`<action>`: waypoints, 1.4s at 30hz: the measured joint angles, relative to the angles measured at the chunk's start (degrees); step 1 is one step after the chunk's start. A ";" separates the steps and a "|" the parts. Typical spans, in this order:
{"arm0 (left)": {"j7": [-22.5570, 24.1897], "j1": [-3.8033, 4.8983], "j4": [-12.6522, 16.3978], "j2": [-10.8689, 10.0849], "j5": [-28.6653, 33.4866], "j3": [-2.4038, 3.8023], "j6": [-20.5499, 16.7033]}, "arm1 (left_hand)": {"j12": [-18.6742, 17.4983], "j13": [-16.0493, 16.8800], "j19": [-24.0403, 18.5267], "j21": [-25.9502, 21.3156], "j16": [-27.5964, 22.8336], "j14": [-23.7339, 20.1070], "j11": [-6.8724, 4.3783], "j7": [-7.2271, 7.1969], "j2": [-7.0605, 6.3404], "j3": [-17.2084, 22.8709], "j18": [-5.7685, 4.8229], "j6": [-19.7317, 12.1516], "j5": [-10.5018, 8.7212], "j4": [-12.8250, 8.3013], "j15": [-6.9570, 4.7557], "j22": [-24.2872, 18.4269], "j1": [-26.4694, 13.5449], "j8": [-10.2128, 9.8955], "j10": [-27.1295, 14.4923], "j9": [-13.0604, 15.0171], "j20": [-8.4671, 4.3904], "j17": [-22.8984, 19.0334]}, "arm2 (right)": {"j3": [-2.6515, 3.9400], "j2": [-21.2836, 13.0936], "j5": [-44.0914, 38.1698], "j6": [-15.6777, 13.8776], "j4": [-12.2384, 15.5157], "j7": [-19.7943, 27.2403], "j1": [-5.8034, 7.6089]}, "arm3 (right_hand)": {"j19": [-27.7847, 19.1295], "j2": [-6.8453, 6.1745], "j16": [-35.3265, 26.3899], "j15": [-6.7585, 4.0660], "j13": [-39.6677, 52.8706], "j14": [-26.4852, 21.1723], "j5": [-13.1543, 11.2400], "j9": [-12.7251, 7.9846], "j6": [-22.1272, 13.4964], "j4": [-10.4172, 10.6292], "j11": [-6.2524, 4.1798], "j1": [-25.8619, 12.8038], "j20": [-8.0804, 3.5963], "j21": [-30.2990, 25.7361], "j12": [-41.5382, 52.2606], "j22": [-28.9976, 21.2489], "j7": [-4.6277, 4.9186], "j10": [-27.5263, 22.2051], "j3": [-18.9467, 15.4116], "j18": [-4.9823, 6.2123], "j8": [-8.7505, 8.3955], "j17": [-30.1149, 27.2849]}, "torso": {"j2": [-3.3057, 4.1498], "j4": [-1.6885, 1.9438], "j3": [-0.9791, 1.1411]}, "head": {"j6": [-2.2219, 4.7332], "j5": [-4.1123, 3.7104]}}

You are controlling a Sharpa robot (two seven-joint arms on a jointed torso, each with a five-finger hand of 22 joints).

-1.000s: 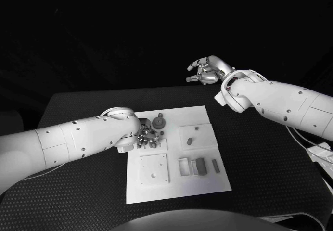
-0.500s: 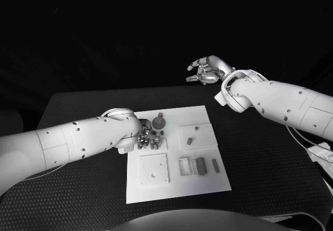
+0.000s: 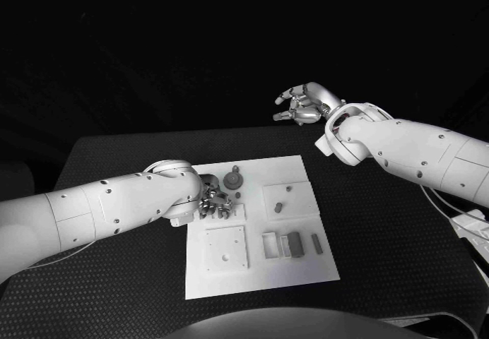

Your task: Assemble the parts on the task board

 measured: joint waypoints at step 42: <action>2.16 -3.30 8.94 -5.83 -6.06 -0.09 -25.01 | -0.89 -1.21 -0.23 -1.11 0.00 -0.21 0.32 0.30 -1.12 -0.17 -0.69 -0.31 -4.60 -0.13 -0.21 0.03 2.18 -1.33 -0.33 -0.51 -0.21 -1.95 | -0.01 -1.64 0.00 0.02 0.65 -0.05 -0.06 | 0.00 0.24 0.00 0.02 -0.10 0.02 0.00 0.01 -0.11 0.00 0.00 -0.24 0.00 0.00 0.00 -0.01 0.11 0.00 0.00 -0.02 0.00 -0.04 | 0.00 -0.05 0.05 | 0.17 0.36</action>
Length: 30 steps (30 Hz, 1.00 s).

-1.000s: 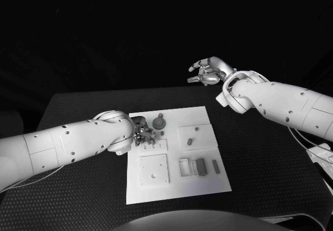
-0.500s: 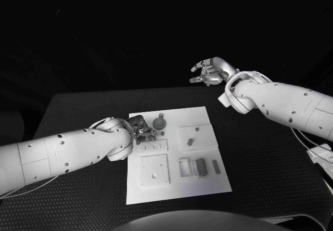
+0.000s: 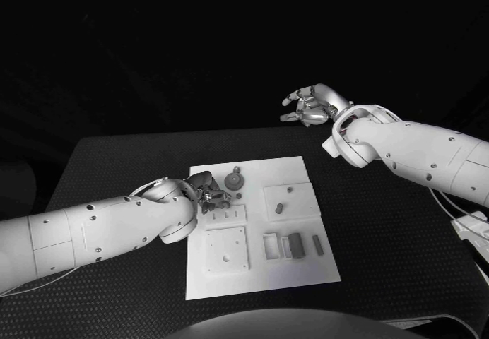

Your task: Assemble the parts on the task board

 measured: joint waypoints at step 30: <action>-0.23 -3.04 0.89 -0.82 -6.71 -0.02 -4.51 | -0.39 -0.31 0.00 -0.45 -0.23 0.00 0.19 0.20 -0.65 -0.29 -0.02 -0.20 -0.96 0.32 0.00 -0.02 1.24 -0.39 -0.19 -0.22 0.01 -0.52 | 0.00 -0.29 0.02 0.01 0.05 -0.03 -0.15 | 0.00 -0.01 0.00 0.01 -0.05 0.01 0.00 -0.04 0.10 0.17 0.00 0.00 0.00 0.00 0.00 0.04 -0.10 0.00 -0.17 0.00 0.00 -0.05 | 0.01 0.02 -0.04 | -0.35 0.14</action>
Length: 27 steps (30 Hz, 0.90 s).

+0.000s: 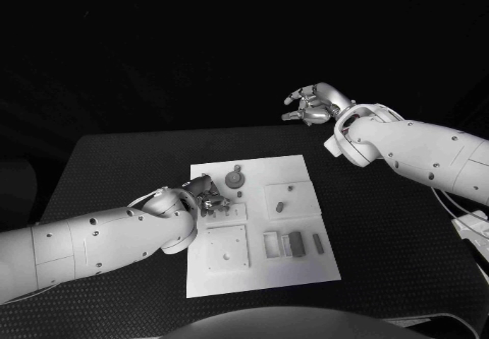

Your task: Assemble the parts on the task board

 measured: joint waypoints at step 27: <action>0.10 -1.10 -0.30 0.01 -0.67 0.09 -0.15 | -0.27 -0.34 0.01 -0.54 0.00 -0.42 0.11 -0.02 -1.19 -0.39 -0.01 -0.25 -1.00 1.60 0.01 0.03 1.94 -0.76 -0.11 -0.22 0.01 -0.59 | 0.00 -0.16 0.01 0.02 0.05 -0.03 -0.06 | -0.21 -0.24 0.00 0.07 -0.05 0.08 0.00 -0.05 -0.10 0.16 0.00 -0.23 0.20 0.00 0.00 -0.01 0.10 0.00 -0.16 -0.01 0.00 0.01 | 0.03 -0.02 0.00 | -0.09 -0.09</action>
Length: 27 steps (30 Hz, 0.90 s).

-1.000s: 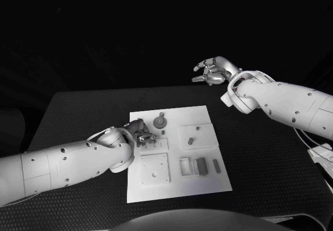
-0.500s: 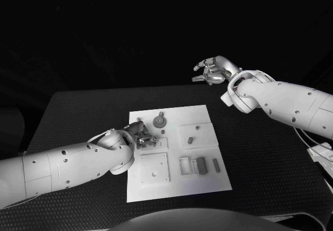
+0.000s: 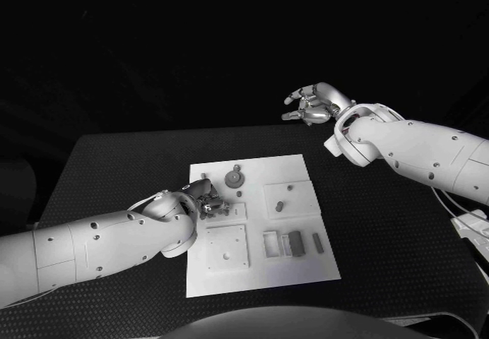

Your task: Assemble the parts on the task board

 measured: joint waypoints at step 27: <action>-0.11 -0.03 -0.03 -0.06 0.18 0.01 0.12 | 0.00 -0.24 0.23 -1.01 0.00 -0.21 -0.43 0.11 -6.43 0.74 0.01 -0.28 -1.97 6.14 -0.21 0.00 -0.26 -0.69 -0.62 -0.11 -0.22 -0.88 | 0.00 -0.11 0.02 0.05 0.02 -0.02 -0.03 | 0.00 -0.18 0.00 0.18 -0.10 -0.17 0.00 -0.05 0.05 0.16 0.00 -0.63 0.00 0.00 0.00 -0.01 -0.05 0.00 -0.16 -0.01 0.00 -0.05 | -0.03 -0.03 0.03 | -0.11 -0.11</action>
